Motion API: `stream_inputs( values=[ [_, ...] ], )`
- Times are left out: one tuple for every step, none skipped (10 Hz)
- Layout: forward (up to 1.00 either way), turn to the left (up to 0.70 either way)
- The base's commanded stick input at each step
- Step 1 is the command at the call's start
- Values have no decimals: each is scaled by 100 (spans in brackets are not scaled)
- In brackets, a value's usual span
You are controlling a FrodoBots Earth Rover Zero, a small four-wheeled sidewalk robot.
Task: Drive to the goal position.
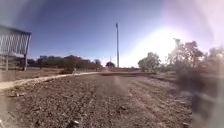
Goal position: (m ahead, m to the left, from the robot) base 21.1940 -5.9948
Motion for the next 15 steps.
stream_inputs(
  values=[
    [50,1],
    [50,0],
    [50,0],
    [50,0],
    [50,0],
    [50,0],
    [50,0],
    [50,0],
    [50,0],
    [50,0],
    [50,0],
    [50,0],
    [50,0],
    [50,0],
    [50,0]
  ],
)
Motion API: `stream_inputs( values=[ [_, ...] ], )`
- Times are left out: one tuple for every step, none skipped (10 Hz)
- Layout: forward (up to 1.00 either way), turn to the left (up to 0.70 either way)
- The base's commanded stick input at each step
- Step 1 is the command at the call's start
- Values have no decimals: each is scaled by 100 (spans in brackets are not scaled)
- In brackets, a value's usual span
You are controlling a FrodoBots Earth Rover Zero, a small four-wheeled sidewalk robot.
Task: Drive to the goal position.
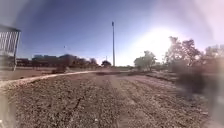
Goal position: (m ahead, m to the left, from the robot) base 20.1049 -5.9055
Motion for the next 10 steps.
stream_inputs(
  values=[
    [50,0],
    [50,0],
    [50,0],
    [50,6],
    [50,10],
    [50,9],
    [50,3],
    [50,0],
    [50,0],
    [50,2]
  ],
)
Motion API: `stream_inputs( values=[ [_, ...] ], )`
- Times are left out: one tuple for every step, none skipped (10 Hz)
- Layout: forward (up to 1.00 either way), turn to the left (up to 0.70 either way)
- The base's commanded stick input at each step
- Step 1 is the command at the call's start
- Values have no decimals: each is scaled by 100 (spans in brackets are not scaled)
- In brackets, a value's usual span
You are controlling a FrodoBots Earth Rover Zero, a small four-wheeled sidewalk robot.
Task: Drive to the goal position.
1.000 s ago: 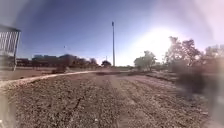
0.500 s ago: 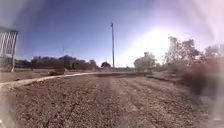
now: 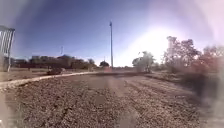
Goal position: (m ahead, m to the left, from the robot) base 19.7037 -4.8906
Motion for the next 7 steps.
stream_inputs(
  values=[
    [50,11],
    [50,33],
    [50,18],
    [50,3],
    [50,0],
    [50,0],
    [50,0]
  ],
)
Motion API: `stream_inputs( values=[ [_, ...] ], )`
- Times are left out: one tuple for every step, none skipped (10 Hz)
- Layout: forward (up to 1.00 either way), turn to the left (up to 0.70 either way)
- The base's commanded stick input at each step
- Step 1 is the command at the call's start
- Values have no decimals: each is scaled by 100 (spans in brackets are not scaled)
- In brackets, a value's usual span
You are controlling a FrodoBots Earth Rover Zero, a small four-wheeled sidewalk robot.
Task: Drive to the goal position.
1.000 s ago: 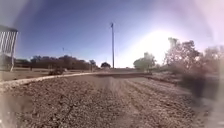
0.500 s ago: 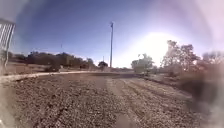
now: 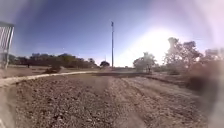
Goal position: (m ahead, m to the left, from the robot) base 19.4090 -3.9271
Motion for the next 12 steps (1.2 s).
stream_inputs(
  values=[
    [50,0],
    [50,0],
    [50,0],
    [50,0],
    [50,0],
    [50,0],
    [50,0],
    [50,0],
    [50,14],
    [50,16],
    [50,0],
    [50,0]
  ],
)
